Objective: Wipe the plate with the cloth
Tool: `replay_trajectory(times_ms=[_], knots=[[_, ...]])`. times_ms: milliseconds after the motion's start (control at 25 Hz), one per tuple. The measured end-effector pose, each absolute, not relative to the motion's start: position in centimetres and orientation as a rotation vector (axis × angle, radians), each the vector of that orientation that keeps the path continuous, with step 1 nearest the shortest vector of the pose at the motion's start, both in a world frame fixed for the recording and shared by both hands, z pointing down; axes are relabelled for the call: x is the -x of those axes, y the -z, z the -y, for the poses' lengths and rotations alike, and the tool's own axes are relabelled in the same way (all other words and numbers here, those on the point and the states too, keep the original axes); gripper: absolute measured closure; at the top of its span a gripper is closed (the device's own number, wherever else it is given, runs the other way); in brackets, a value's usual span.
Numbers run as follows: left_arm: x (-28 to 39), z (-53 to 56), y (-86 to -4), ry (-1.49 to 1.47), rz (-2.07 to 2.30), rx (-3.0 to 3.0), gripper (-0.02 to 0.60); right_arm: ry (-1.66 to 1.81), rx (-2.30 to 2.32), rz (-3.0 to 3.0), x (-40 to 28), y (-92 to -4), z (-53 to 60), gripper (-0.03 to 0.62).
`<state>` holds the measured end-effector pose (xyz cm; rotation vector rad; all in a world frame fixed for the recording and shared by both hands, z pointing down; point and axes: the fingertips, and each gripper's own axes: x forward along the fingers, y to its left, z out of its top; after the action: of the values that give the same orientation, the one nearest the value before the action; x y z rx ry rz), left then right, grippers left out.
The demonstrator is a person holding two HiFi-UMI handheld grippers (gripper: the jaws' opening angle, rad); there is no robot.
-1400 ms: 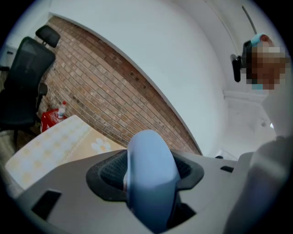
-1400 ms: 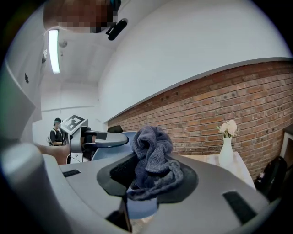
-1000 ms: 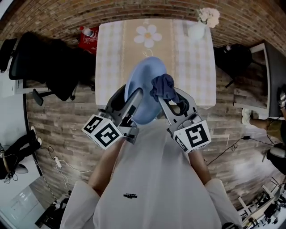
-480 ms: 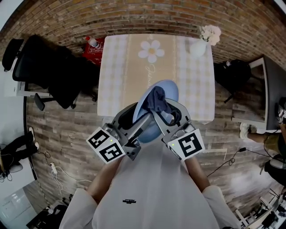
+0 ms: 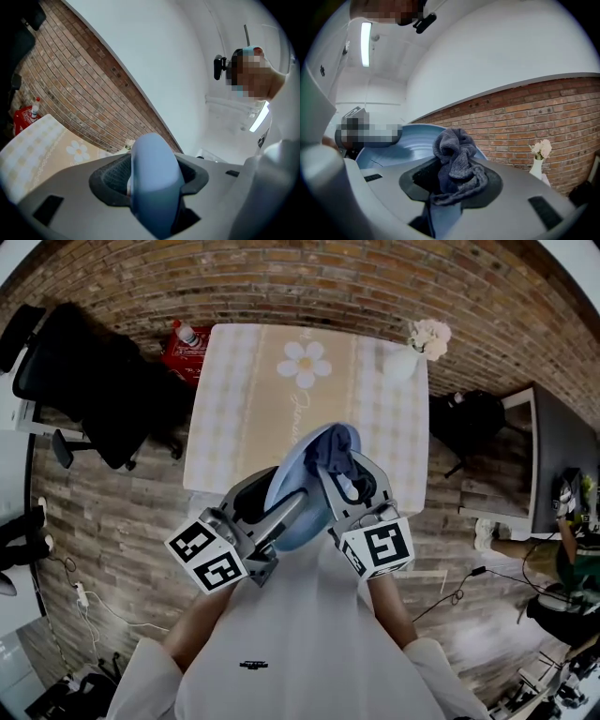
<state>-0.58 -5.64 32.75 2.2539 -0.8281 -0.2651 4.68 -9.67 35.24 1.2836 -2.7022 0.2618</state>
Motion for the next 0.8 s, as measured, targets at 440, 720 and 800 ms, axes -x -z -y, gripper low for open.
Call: replay_trajectory(times_ms=[440, 720, 800], knots=[[1.3, 5.6, -31.1, 0.339, 0.828, -2.264, 0.339, -0.324, -1.384, 2.581, -7.6, -37.2, 10.9, 0.442], [2.6, 6.2, -30.5, 0.41, 0.842, -2.23, 0.339, -0.37, -1.374, 2.525, -8.0, -39.2, 10.5, 0.442], [3.0, 6.5, -30.4, 0.424, 0.847, -2.224, 0.339, -0.386, -1.372, 2.514, -8.0, -39.7, 10.3, 0.442]])
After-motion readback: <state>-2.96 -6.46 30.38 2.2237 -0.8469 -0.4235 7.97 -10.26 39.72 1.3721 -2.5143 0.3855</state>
